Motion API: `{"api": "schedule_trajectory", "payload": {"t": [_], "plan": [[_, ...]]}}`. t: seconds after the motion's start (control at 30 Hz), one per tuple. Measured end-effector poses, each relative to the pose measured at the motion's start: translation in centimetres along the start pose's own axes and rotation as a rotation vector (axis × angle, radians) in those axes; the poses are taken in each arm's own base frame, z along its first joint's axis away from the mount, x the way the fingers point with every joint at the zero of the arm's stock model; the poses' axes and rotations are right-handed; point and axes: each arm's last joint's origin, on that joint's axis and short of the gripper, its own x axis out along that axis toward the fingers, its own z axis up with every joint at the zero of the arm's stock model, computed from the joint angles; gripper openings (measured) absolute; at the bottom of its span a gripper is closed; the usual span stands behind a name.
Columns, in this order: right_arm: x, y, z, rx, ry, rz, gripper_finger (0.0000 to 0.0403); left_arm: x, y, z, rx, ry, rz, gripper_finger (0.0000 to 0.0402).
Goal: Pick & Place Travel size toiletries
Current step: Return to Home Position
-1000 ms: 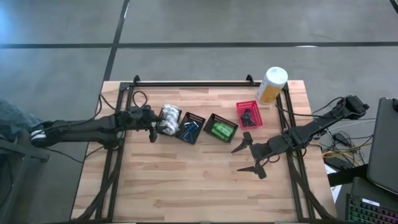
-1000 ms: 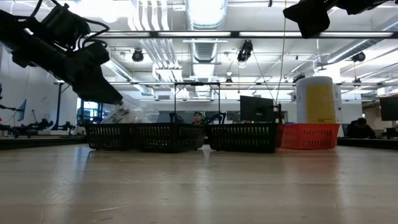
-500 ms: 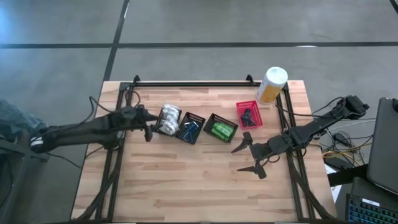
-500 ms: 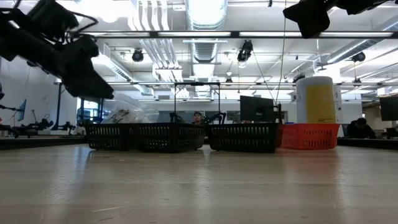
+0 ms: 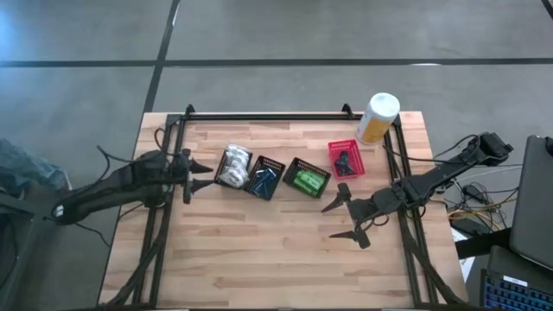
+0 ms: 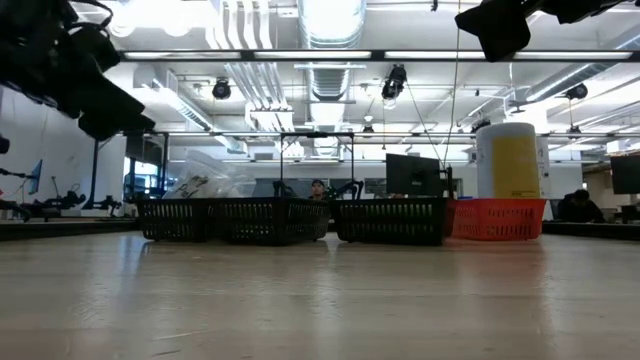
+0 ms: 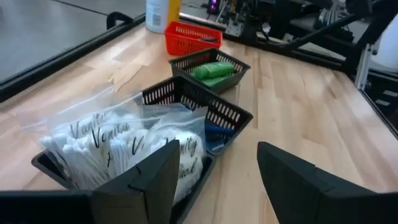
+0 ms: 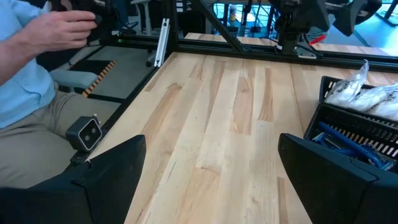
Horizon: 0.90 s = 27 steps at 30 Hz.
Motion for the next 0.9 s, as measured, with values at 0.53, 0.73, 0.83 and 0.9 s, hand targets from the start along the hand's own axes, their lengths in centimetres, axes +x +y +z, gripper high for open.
{"api": "schedule_trajectory", "payload": {"t": [0.53,0.73,0.83,0.9], "plan": [[0.0,0.0,0.0,0.000,0.000,0.000,0.0364,-0.9,-0.9,-1.5,0.146,-0.082,0.009,0.0220],[0.0,0.0,0.0,0.000,0.000,0.000,0.0364,0.2,-1.1,-2.2,0.157,-0.129,0.000,0.0220],[0.0,0.0,0.0,0.000,0.000,0.000,0.0364,0.6,-1.5,-2.0,0.161,-0.231,-0.034,0.0220],[0.0,0.0,0.0,0.000,0.000,0.000,0.0364,1.1,-1.8,-2.2,0.160,-0.310,-0.071,0.0220]]}}
